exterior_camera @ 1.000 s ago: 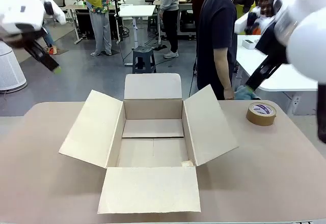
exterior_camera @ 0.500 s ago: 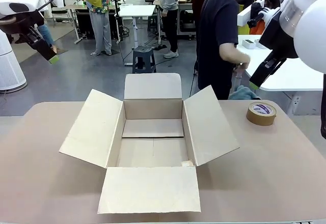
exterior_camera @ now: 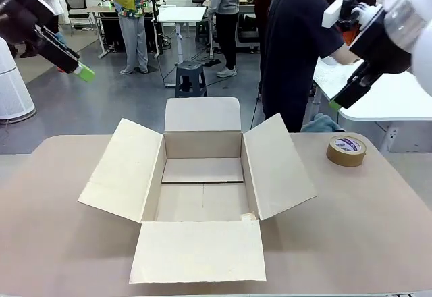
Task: Wrap the clocks to prevent damage.
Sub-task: Open the side flaps of the Package Box.
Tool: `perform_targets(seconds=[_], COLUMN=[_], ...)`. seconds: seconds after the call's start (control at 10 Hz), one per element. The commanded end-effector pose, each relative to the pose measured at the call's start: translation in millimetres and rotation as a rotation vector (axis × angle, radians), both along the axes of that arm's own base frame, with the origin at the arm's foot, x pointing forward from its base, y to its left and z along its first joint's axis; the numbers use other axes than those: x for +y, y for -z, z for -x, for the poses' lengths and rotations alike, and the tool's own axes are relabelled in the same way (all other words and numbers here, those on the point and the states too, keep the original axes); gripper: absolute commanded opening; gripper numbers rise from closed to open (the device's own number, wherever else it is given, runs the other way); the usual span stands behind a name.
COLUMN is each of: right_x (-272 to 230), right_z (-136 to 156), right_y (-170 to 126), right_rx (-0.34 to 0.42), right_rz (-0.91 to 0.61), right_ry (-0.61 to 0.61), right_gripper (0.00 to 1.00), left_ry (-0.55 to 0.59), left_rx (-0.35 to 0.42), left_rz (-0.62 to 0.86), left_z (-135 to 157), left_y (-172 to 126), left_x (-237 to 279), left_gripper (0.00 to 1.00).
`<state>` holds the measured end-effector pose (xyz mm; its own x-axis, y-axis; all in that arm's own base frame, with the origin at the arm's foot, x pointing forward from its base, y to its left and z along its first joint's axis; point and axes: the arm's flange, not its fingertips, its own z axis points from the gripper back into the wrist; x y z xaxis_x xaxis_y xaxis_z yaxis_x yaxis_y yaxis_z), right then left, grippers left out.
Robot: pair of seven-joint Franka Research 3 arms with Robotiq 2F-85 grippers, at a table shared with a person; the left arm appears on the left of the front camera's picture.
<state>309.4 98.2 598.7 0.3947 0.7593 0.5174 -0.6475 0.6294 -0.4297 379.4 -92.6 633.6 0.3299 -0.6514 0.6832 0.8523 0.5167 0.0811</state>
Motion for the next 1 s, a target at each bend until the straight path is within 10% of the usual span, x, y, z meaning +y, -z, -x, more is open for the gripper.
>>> perform_targets(seconds=[0.0, 0.4, 0.9], right_x=[-41.1, -93.3, -119.3], right_z=[-3.4, -2.9, 5.2], right_y=[16.4, 29.9, 33.1], right_rx=[-0.079, -0.012, -0.011], right_rz=[-0.143, -0.451, -0.535], right_ry=[-0.183, -0.297, -0.276], right_gripper=[1.0, 1.0, 1.0], left_ry=[0.24, 0.191, 0.141], left_rx=[0.109, -0.075, -0.131], left_rz=[0.163, 0.176, 0.162], left_z=[-12.3, -11.4, -4.1], left_y=[-0.4, 27.0, 27.8], left_x=[28.1, 66.0, 102.2], left_gripper=[1.0, 1.0, 1.0])
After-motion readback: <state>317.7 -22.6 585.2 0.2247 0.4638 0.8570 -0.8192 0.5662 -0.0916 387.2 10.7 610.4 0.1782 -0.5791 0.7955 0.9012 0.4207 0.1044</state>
